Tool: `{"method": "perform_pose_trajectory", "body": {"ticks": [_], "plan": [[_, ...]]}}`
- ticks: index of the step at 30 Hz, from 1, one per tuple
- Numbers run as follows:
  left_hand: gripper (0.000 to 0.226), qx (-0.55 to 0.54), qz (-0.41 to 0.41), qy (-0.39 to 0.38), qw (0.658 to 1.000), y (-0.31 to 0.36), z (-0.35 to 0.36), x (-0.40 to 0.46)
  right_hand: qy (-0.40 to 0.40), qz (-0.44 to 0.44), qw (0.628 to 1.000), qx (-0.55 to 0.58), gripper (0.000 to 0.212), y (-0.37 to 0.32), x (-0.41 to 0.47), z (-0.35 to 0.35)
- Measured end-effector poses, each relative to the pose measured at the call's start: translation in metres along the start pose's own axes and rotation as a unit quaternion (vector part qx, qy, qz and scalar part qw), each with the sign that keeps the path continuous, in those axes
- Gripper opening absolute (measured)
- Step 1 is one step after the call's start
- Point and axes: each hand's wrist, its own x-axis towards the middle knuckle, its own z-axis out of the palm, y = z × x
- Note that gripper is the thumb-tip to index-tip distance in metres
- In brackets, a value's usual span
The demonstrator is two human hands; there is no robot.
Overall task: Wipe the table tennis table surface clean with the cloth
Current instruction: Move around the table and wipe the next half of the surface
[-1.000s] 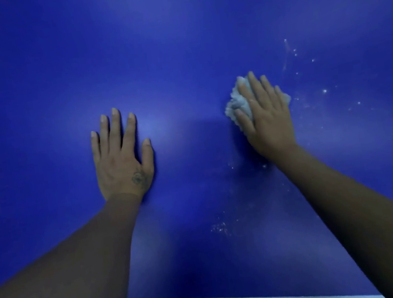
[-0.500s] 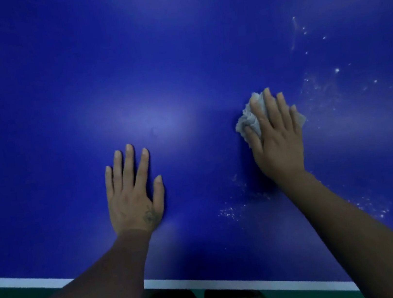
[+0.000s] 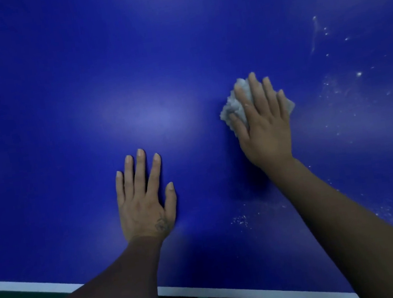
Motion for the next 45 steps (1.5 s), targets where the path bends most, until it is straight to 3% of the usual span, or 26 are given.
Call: {"method": "perform_pose_trajectory", "body": {"ticks": [5,10,12,16,21,24,30,35,40,42,45], "plan": [[0.065,0.006,0.005,0.007,1.0,-0.002,0.003,0.0,-0.05,-0.168,0.984,0.004,0.06,-0.028,-0.047,0.007],[0.066,0.005,0.004,0.004,1.0,0.0,0.0,0.0,-0.122,-0.283,0.951,-0.002,0.064,-0.023,-0.099,-0.003],[0.065,0.007,0.004,0.006,1.0,-0.001,0.001,0.0,-0.115,-0.275,0.955,-0.008,0.065,-0.016,-0.073,-0.002],[0.065,0.003,0.004,0.011,1.0,-0.001,0.002,-0.001,-0.073,-0.163,0.984,0.001,0.063,-0.009,-0.037,-0.003],[0.064,0.001,0.004,0.012,1.0,-0.001,0.001,-0.001,-0.133,-0.265,0.955,0.007,0.066,-0.027,-0.104,-0.005],[0.064,0.0,0.005,0.015,1.0,0.0,0.0,-0.001,-0.137,-0.306,0.942,-0.005,0.065,-0.02,-0.099,-0.004],[0.064,0.011,0.002,0.009,1.0,0.0,0.001,-0.002,-0.035,-0.123,0.992,-0.012,0.06,0.038,-0.038,-0.015],[0.063,0.014,0.002,0.003,1.0,0.0,0.001,-0.003,0.016,0.037,0.999,0.001,0.062,0.031,-0.111,-0.009],[0.064,0.015,0.002,-0.007,1.0,-0.002,0.001,-0.002,-0.027,0.009,0.999,0.028,0.062,-0.028,-0.204,0.007],[0.065,0.013,0.01,-0.013,1.0,-0.003,-0.001,-0.004,-0.04,0.002,0.999,0.021,0.061,-0.028,-0.206,0.005],[0.064,0.018,0.035,-0.031,0.999,-0.011,-0.002,-0.008,-0.024,0.06,0.998,0.008,0.06,-0.004,-0.169,-0.004]]}}
